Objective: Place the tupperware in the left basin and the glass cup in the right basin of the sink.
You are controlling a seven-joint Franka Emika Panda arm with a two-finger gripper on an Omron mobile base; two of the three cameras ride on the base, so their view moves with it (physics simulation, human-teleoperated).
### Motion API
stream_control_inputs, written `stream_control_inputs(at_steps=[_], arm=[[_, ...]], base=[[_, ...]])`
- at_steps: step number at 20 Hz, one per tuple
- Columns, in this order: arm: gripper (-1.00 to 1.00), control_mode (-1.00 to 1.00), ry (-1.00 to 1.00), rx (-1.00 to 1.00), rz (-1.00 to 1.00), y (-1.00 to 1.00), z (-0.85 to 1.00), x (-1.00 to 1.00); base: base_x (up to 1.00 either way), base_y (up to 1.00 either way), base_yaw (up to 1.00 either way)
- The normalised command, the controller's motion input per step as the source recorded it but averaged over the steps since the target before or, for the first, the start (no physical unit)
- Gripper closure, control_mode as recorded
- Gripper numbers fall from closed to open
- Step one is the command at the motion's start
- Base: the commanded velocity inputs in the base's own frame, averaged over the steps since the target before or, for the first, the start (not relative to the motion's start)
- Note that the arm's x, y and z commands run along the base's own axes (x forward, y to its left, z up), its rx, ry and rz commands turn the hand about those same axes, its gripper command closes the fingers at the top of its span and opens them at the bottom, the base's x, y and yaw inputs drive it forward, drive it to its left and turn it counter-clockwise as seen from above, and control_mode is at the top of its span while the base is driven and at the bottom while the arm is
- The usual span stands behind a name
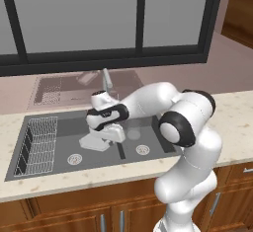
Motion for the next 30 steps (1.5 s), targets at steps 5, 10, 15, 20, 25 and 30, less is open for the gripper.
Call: stream_control_inputs(at_steps=[5, 10, 15, 20, 25, 30], arm=[[1.0, -1.0, 0.0, 0.0, 0.0, 0.08, -0.28, 0.13], [1.0, -1.0, 0.0, 0.0, 0.0, 0.09, -0.18, 0.22], [1.0, -1.0, 0.0, 0.0, 0.0, 0.09, -0.15, 0.26], [1.0, -1.0, 0.0, 0.0, 0.0, 0.14, -0.21, 0.19], [1.0, -1.0, 0.0, 0.0, 0.0, 0.15, -0.22, 0.16], [1.0, -1.0, 0.0, 0.0, 0.0, 0.1, -0.22, 0.2]], base=[[0.0, 0.0, 0.0], [0.0, 0.0, 0.0], [0.0, 0.0, 0.0], [0.0, 0.0, 0.0], [0.0, 0.0, 0.0], [0.0, 0.0, 0.0]])
